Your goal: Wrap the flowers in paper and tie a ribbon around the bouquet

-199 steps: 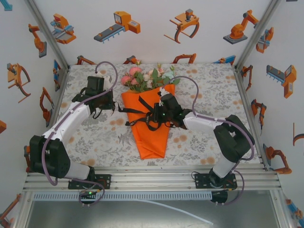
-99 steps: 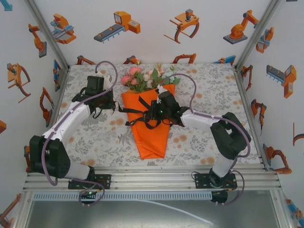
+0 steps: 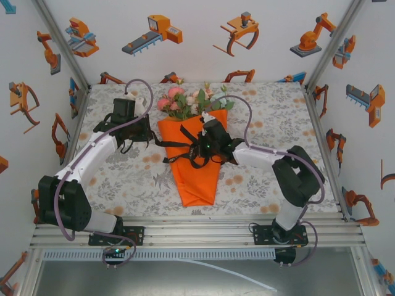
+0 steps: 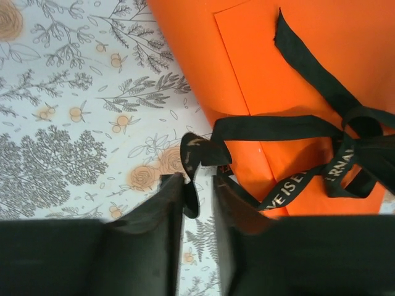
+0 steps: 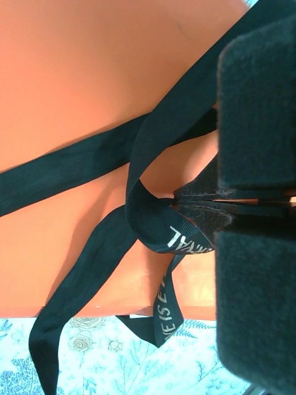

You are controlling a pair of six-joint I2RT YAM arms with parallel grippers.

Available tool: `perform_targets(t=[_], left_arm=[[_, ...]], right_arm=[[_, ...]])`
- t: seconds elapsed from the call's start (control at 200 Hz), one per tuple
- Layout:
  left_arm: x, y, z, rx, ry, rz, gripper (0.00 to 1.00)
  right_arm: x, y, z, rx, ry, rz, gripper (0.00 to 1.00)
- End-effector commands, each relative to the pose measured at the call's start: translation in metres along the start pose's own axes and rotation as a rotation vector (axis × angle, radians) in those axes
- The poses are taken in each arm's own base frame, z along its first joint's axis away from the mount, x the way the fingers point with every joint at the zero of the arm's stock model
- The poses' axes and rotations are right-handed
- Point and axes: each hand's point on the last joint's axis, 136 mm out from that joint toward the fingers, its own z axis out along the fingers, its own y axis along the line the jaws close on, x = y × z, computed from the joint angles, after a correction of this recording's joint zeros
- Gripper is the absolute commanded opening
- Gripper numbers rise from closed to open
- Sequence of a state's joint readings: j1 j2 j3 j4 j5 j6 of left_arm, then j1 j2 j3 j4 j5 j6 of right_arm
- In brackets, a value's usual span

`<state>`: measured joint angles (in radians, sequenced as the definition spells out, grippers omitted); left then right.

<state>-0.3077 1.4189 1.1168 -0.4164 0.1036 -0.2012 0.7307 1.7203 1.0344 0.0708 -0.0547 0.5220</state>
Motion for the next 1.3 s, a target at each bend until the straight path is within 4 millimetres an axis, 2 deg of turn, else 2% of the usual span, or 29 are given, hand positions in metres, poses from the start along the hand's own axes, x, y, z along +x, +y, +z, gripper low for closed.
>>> perform_targets(t=[0.0,0.1,0.215,0.37,0.456,0.621,0.716,0.806,0.916,1.146,1.297], left_arm=[[-0.011,-0.008,-0.012,0.036,-0.053,0.009,0.41],[-0.017,-0.020,-0.025,0.087,-0.085,0.011,0.46],[-0.023,-0.050,-0.035,0.187,-0.115,0.027,0.52],[-0.024,-0.095,-0.029,0.281,-0.101,0.086,0.58],[-0.020,-0.110,-0.012,0.299,-0.051,0.129,0.58],[-0.022,-0.093,0.039,0.125,0.037,0.122,0.59],[-0.025,-0.095,0.064,0.044,0.040,0.181,0.60],[-0.021,-0.110,0.087,0.042,0.072,0.251,0.60],[-0.003,-0.132,0.108,0.071,0.169,0.353,0.60],[0.028,-0.135,0.138,-0.029,0.285,0.438,0.68],[0.051,-0.143,0.156,0.001,0.343,0.461,0.68]], right_arm=[[-0.012,-0.003,-0.025,0.069,-0.039,-0.053,0.00],[-0.005,-0.007,-0.037,0.104,-0.029,-0.073,0.00],[-0.001,-0.008,-0.046,0.105,-0.031,-0.083,0.00],[0.004,-0.006,-0.054,0.096,-0.026,-0.104,0.00],[0.005,-0.008,-0.063,0.107,-0.030,-0.121,0.00],[0.009,-0.011,-0.075,0.110,-0.029,-0.146,0.00],[0.009,-0.009,-0.077,0.098,-0.033,-0.147,0.00],[0.008,-0.006,-0.077,0.086,-0.037,-0.146,0.00],[0.008,-0.007,-0.076,0.091,-0.039,-0.150,0.00],[0.007,-0.006,-0.072,0.086,-0.045,-0.155,0.00],[0.007,-0.006,-0.070,0.083,-0.040,-0.159,0.00]])
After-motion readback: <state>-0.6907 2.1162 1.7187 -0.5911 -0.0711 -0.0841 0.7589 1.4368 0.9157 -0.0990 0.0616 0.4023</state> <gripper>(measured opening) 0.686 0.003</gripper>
